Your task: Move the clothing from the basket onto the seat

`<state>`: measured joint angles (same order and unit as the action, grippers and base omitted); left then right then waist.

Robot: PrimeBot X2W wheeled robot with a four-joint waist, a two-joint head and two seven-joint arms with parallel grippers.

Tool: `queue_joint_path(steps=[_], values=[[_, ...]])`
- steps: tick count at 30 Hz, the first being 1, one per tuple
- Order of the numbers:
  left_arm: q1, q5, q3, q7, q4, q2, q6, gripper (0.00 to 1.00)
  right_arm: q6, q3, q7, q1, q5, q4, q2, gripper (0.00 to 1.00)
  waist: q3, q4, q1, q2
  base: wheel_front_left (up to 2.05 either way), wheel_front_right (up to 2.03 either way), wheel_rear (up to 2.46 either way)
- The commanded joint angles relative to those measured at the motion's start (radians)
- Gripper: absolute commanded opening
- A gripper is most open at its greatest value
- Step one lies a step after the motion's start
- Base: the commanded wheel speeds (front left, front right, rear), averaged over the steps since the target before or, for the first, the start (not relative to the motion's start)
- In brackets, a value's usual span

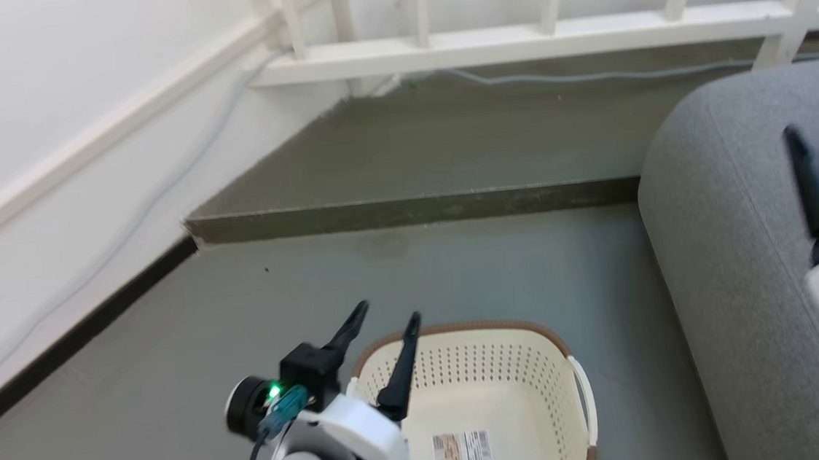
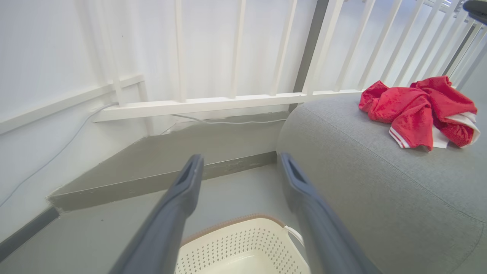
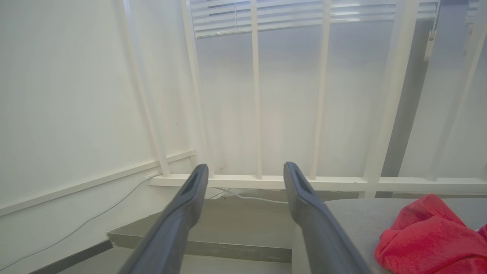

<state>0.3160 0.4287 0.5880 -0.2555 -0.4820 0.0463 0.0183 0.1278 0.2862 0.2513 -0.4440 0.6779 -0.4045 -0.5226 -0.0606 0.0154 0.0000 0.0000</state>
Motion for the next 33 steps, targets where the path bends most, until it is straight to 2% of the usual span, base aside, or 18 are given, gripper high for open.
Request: queue_joint_path(steps=[1,6,9,16,20,33], values=[[-0.002,-0.017,-0.058,-0.006,0.02,0.004,-0.006,1.0,0.003,0.01,0.01,0.042,-0.013,0.035,-0.007,1.0,0.026,-0.013,0.0,0.0,0.0,0.0,0.0],[-0.053,-0.051,-0.142,-0.006,0.024,0.004,-0.012,1.0,0.003,-0.005,0.01,0.125,-0.021,0.069,0.056,1.0,0.054,-0.022,0.0,0.0,0.0,0.0,0.0],[-0.07,-0.059,-0.176,-0.006,0.032,0.004,-0.01,1.0,0.003,-0.004,0.01,0.158,-0.045,0.08,0.068,1.0,0.06,-0.025,0.0,0.0,0.0,0.0,0.0],[-0.166,-0.091,-0.325,-0.006,0.089,0.004,0.03,1.0,0.003,-0.055,0.01,0.262,-0.106,0.101,0.145,1.0,0.084,-0.022,0.0,0.0,0.0,0.0,0.0],[-0.249,-0.118,-0.393,-0.006,0.122,0.004,0.027,1.0,0.003,-0.08,0.01,0.326,-0.158,0.101,0.201,1.0,0.11,-0.021,0.0,0.0,0.0,0.0,0.0],[-0.395,-0.145,-0.493,-0.006,0.223,0.004,0.032,1.0,0.003,-0.163,0.01,0.451,-0.322,0.107,0.289,1.0,0.147,-0.039,0.0,0.0,0.0,0.0,0.0]])
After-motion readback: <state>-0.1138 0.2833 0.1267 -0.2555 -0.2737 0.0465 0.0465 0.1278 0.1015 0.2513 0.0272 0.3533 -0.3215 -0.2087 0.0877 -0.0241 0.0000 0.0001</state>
